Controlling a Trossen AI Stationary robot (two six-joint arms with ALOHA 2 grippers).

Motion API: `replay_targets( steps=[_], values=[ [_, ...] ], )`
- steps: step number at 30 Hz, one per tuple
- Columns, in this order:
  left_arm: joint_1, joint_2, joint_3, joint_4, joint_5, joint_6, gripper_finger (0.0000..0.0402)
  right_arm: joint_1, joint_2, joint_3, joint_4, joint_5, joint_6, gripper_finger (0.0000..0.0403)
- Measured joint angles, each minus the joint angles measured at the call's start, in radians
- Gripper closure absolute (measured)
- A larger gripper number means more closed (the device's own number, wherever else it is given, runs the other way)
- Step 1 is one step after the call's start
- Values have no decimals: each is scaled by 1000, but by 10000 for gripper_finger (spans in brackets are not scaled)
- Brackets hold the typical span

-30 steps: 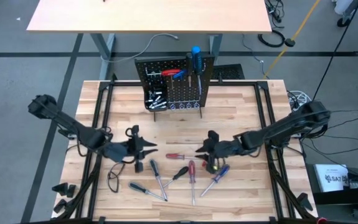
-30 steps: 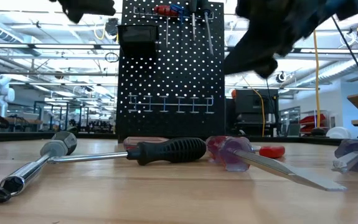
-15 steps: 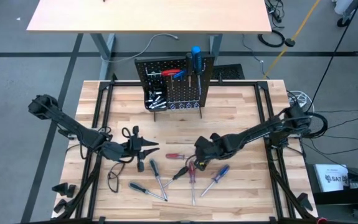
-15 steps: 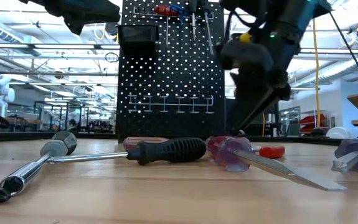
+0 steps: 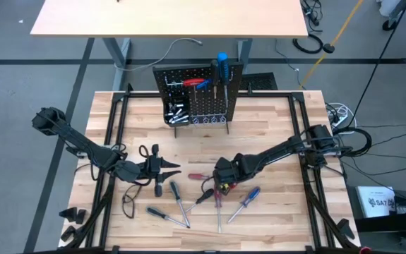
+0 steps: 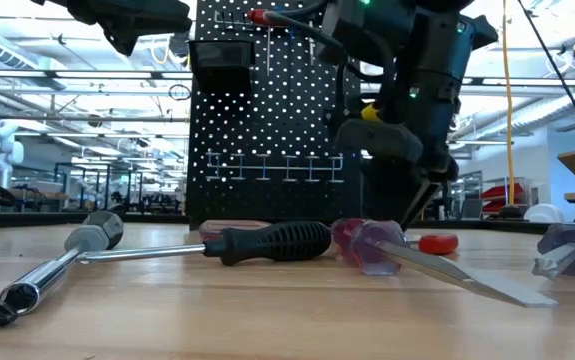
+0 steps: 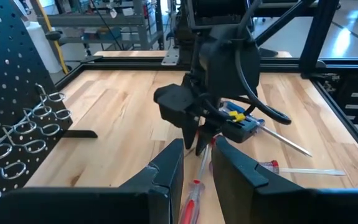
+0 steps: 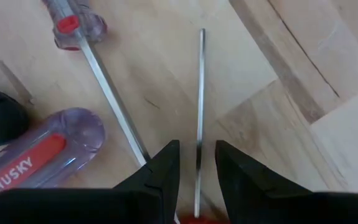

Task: Hang tools onto peg board
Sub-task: Hang the red allen wrench on the pegboard

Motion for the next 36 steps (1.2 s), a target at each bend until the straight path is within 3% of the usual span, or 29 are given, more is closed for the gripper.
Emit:
replay_targets(
  steps=[8, 14, 20, 23, 30, 36],
  values=[
    [0, 0, 0, 1, 3, 0, 316, 8, 2, 2, -91, -14, 31, 320],
    [0, 0, 0, 1, 3, 0, 316, 22, 2, -3, -105, -57, -2, 392],
    [-6, 0, 0, 19, 3, 27, 316, 47, -25, -8, -100, 6, -45, 400],
    [-31, -2, -1, 69, 1, 102, 316, 53, -99, -10, -119, 37, -46, 401],
    [-112, -3, -1, 188, -85, 236, 316, 98, -304, -8, -157, 251, -43, 402],
    [-118, -3, -1, 301, -37, 261, 316, 186, -449, -7, 59, 503, -229, 402]
  ],
)
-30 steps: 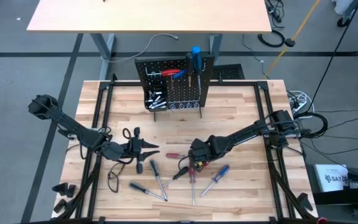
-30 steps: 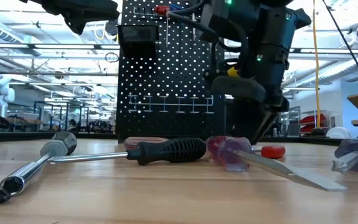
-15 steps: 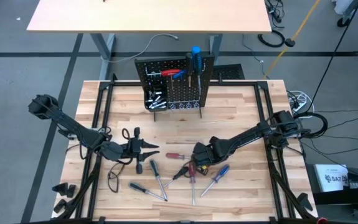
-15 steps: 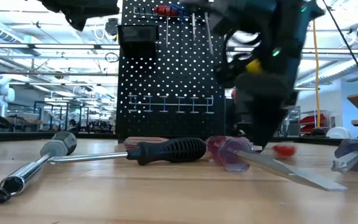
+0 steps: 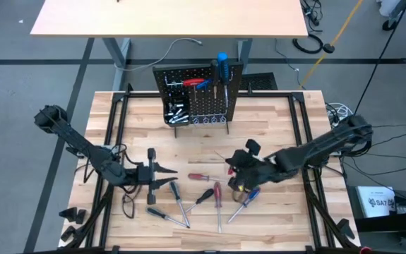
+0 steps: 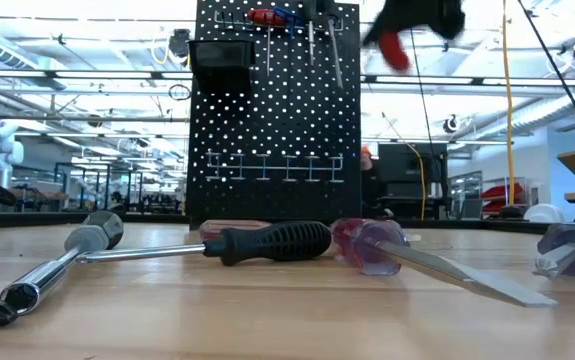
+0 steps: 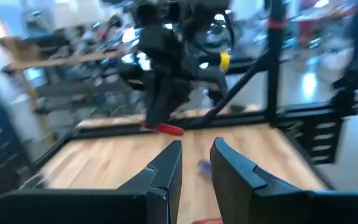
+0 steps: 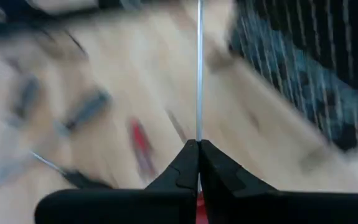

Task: Hang tools onto peg board
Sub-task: Hang the red allen wrench on the pegboard

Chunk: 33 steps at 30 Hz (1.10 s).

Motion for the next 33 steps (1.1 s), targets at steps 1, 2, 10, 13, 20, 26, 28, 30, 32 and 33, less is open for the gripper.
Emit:
replay_targets(
  steps=[1, 2, 10, 13, 20, 26, 28, 30, 32, 33],
  values=[
    [0, 2, 0, 23, 31, 9, 316, 16, -14, 1, 59, 22, -48, 402],
    [0, 4, 0, 42, 64, 24, 316, 29, -24, -3, 126, 32, -96, 403],
    [1, 140, 8, 251, 227, 342, 316, -5, -59, -142, 663, -317, -232, 403],
    [1, 207, 47, 249, 168, 600, 316, -43, -59, -184, 734, -418, -115, 403],
    [2, 349, 141, 249, 42, 1225, 316, -88, -58, -280, 768, -531, 187, 403],
    [41, 459, 194, 219, -66, 1392, 316, -95, -58, -331, 808, -563, 309, 403],
    [60, 501, 207, 215, -76, 1474, 316, -95, -57, -337, 818, -563, 315, 403],
    [79, 545, 219, 214, -145, 1590, 316, -94, -57, -338, 826, -563, 315, 403],
    [98, 581, 234, 209, -196, 1677, 316, -95, -58, -338, 826, -560, 315, 403],
    [107, 593, 240, 209, -200, 1689, 316, -95, -58, -338, 824, -559, 315, 403]
  ],
)
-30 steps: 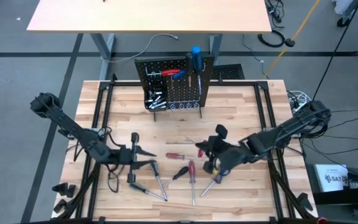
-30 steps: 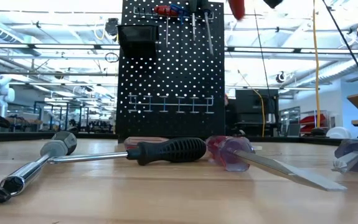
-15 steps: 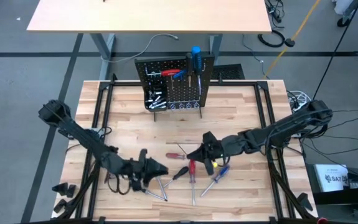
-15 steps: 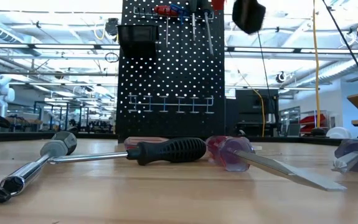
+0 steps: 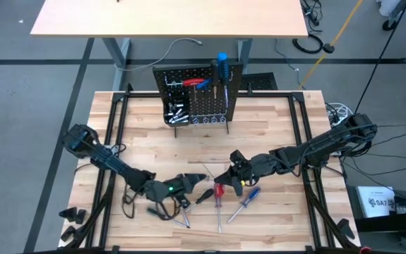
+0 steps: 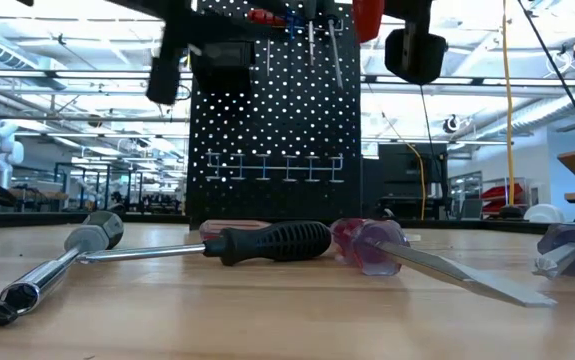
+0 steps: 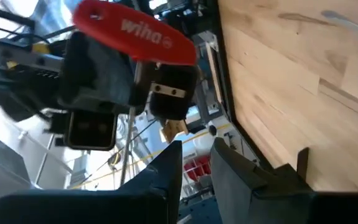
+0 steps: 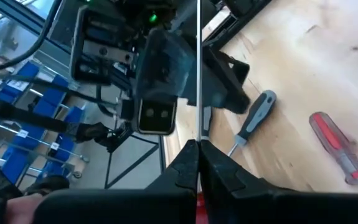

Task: Hang tools onto peg board
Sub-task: Hang the red allen wrench on the pegboard

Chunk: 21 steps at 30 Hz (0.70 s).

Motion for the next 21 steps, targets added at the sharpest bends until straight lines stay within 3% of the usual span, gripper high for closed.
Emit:
replay_targets(
  steps=[9, 21],
  values=[
    [20, 50, 22, 237, 20, 67, 316, -6, 0, 0, -43, 21, -3, 403],
    [55, 51, 22, 225, 65, 59, 316, -37, 0, 0, -27, 3, -11, 403]
  ],
)
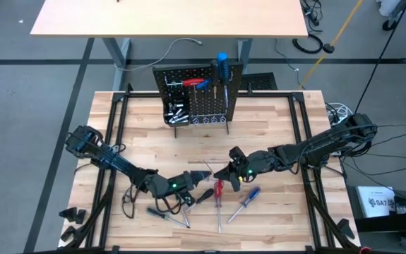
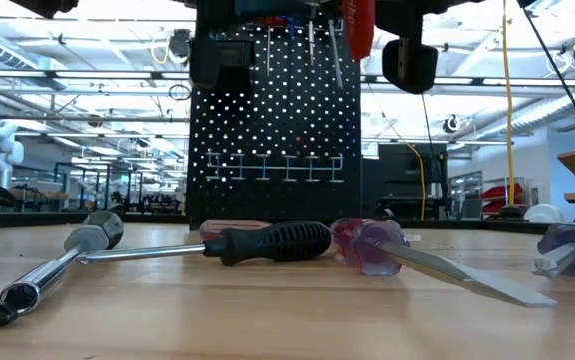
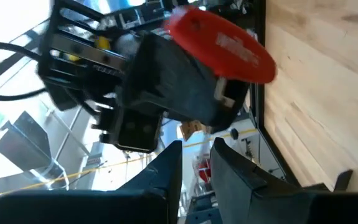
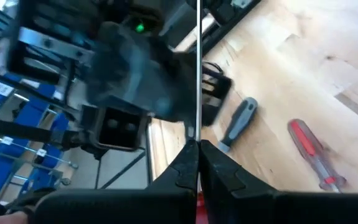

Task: Hang tools onto peg board
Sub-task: Hang the red allen wrench on the pegboard

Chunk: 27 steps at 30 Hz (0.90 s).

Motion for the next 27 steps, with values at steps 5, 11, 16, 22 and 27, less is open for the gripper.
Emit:
replay_targets(
  steps=[5, 11, 16, 22, 27],
  values=[
    [17, 0, 0, -1, 4, 0, 316, -2, 0, 0, 6, -4, 1, 402],
    [33, 0, 0, -1, 21, -1, 316, -3, 0, 0, 7, -4, 3, 402],
    [43, 0, 0, -1, 44, -2, 316, -17, 0, 0, 8, -8, 1, 402],
    [53, 0, 0, 1, 44, -3, 316, -35, 0, 0, 9, -32, 0, 402],
    [58, 0, -1, 2, 44, -4, 316, -41, 0, 0, 10, -31, 0, 402]
  ],
)
